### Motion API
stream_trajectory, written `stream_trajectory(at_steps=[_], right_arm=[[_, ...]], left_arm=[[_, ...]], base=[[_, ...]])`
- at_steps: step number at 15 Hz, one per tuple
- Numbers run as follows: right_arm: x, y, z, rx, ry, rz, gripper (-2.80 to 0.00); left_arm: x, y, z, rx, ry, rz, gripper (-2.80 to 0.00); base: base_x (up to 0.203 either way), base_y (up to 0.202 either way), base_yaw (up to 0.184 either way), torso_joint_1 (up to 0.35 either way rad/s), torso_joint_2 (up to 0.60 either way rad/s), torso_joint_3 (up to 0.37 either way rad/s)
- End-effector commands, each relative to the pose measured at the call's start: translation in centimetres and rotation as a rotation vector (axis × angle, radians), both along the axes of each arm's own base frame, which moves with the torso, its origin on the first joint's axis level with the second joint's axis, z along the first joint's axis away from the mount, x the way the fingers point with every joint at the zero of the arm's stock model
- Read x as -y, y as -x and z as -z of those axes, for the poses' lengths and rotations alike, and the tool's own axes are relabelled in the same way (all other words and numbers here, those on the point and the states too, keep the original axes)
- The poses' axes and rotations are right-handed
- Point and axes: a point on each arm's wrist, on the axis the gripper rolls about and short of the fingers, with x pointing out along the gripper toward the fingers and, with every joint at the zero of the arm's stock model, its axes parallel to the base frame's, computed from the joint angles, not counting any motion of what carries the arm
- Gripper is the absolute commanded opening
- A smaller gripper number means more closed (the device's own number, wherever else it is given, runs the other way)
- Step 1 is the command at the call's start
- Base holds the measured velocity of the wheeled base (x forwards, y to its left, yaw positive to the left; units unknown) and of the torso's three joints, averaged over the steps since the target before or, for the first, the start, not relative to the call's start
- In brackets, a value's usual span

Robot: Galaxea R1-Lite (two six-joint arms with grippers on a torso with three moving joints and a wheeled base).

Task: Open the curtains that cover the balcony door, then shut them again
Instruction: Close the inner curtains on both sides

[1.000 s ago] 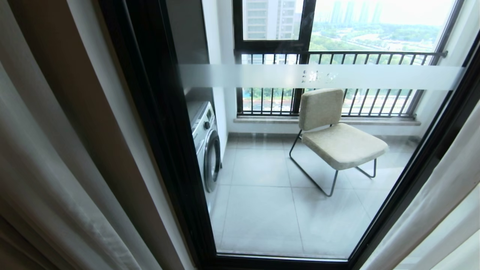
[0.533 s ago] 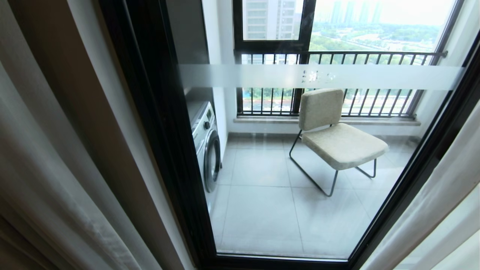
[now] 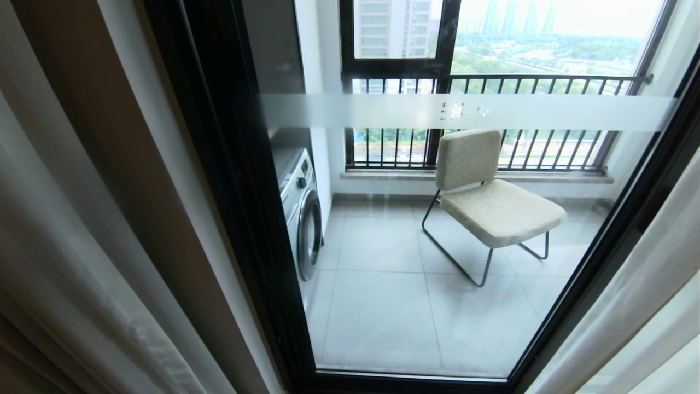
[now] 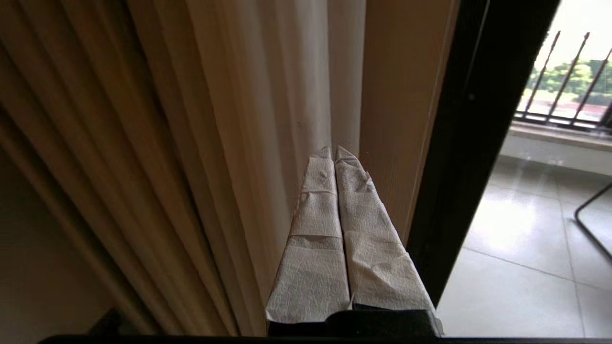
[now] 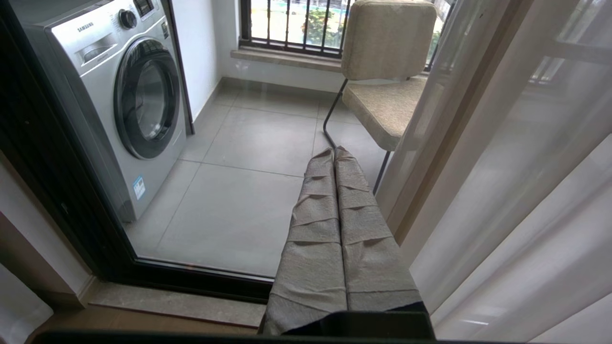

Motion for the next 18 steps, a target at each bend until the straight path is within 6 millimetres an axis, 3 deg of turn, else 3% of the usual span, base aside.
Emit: stream_trajectory(at_steps=[1, 6, 7, 13, 18], right_arm=[[0.0, 0.0, 0.0, 0.0, 0.001, -0.001, -2.8], [0.0, 0.0, 0.0, 0.0, 0.001, -0.001, -2.8], [0.0, 0.0, 0.0, 0.0, 0.001, -0.001, -2.8], [0.0, 0.0, 0.0, 0.0, 0.001, -0.001, -2.8], [0.0, 0.0, 0.0, 0.0, 0.001, -0.001, -2.8]], left_arm=[[-0.2, -2.6, -0.8, -0.083, 0.005, -0.125, -2.8], [-0.5, -6.6, -1.9, -0.09, 0.035, -0.273, -2.8], [-0.7, -7.4, -2.2, -0.096, 0.038, -0.3, 0.0], [-1.8, -11.6, -3.4, -0.069, 0.067, -0.373, 0.0], [-3.5, -15.8, -2.9, -0.042, 0.088, -0.362, 0.0]], base=[[0.0, 0.0, 0.0, 0.0, 0.0, 0.0], [0.0, 0.0, 0.0, 0.0, 0.0, 0.0], [0.0, 0.0, 0.0, 0.0, 0.0, 0.0], [0.0, 0.0, 0.0, 0.0, 0.0, 0.0], [0.0, 0.0, 0.0, 0.0, 0.0, 0.0]])
